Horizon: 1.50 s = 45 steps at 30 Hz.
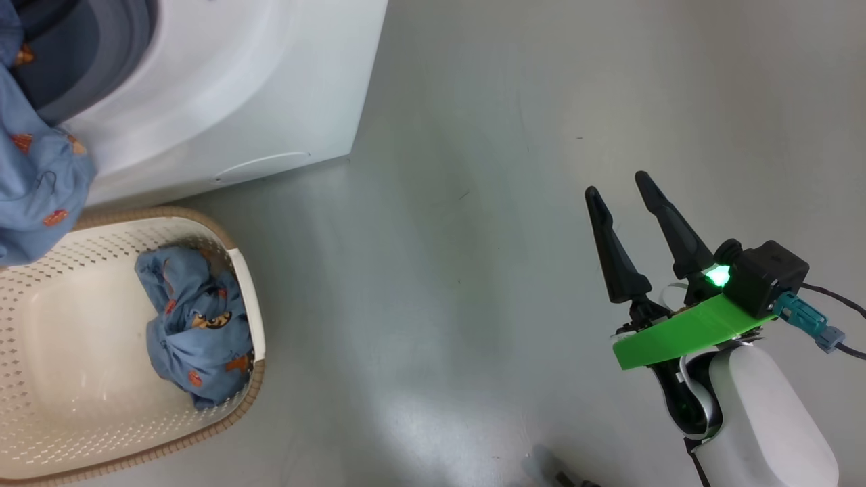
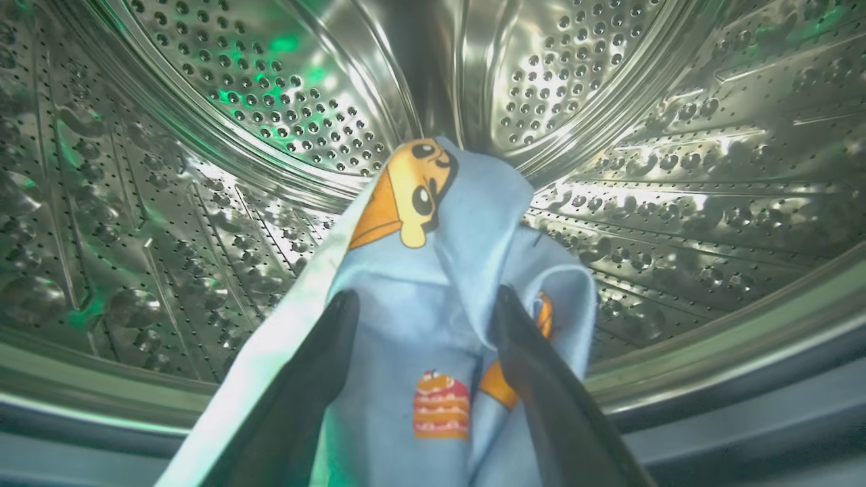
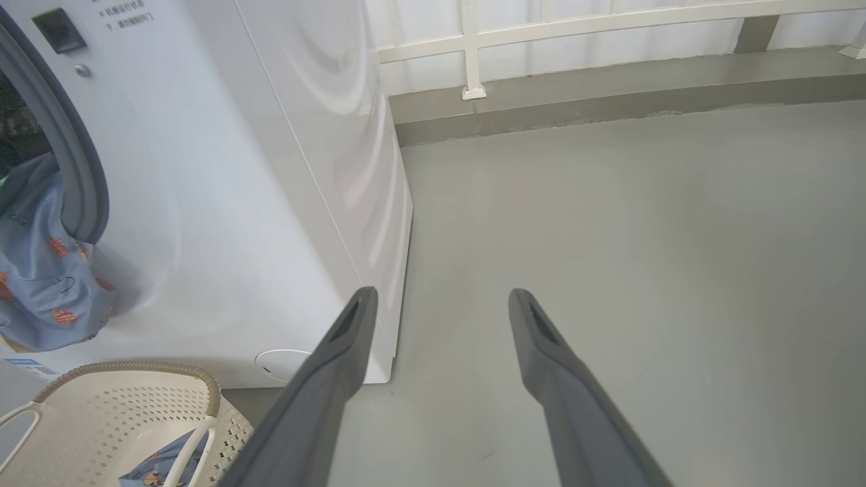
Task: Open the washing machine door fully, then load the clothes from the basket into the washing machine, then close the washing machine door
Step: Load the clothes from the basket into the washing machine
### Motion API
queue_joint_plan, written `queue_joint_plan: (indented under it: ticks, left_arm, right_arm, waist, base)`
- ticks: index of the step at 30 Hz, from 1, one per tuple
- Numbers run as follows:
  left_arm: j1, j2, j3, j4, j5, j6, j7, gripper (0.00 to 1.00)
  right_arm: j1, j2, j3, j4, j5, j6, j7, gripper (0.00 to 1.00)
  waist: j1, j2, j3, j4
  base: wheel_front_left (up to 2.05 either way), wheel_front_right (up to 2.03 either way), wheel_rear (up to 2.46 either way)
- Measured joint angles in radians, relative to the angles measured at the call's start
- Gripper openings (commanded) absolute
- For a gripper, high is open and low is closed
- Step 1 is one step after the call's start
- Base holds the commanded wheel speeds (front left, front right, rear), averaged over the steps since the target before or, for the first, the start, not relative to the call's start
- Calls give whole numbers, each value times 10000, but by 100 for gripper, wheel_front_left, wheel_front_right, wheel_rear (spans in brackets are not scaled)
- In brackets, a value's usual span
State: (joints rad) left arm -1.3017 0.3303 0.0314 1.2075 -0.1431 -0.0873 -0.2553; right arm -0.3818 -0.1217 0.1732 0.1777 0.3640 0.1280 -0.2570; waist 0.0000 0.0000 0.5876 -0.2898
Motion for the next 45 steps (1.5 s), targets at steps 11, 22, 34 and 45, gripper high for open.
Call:
queue_joint_plan:
  ticks: [11, 22, 34, 45]
  left_arm:
    - [-210, -121, -84, 537, -134, -77, -2, 100]
    - [1417, -723, 458, -2059, -640, -245, -6, 100]
    - [3777, -1478, 1081, -4567, -508, -334, -6, 100]
    - [6204, -2090, 1327, -6828, -274, -408, -6, 100]
  right_arm:
    - [-37, -59, 8, 13, 0, 0, 0, 100]
    - [-111, -259, -125, -35, -15, 0, 0, 100]
    - [-143, -546, -257, -63, -15, 0, 0, 100]
    - [-130, -736, -546, -157, -17, 0, 0, 100]
  waist:
    - [0, 0, -72, 103]
    - [0, 0, -153, 566]
    - [0, 0, -281, 1081]
    - [0, 0, -372, 1478]
  base:
    - [0, 0, 0]
    - [0, 0, 0]
    - [0, 0, 0]
    - [0, 0, 0]
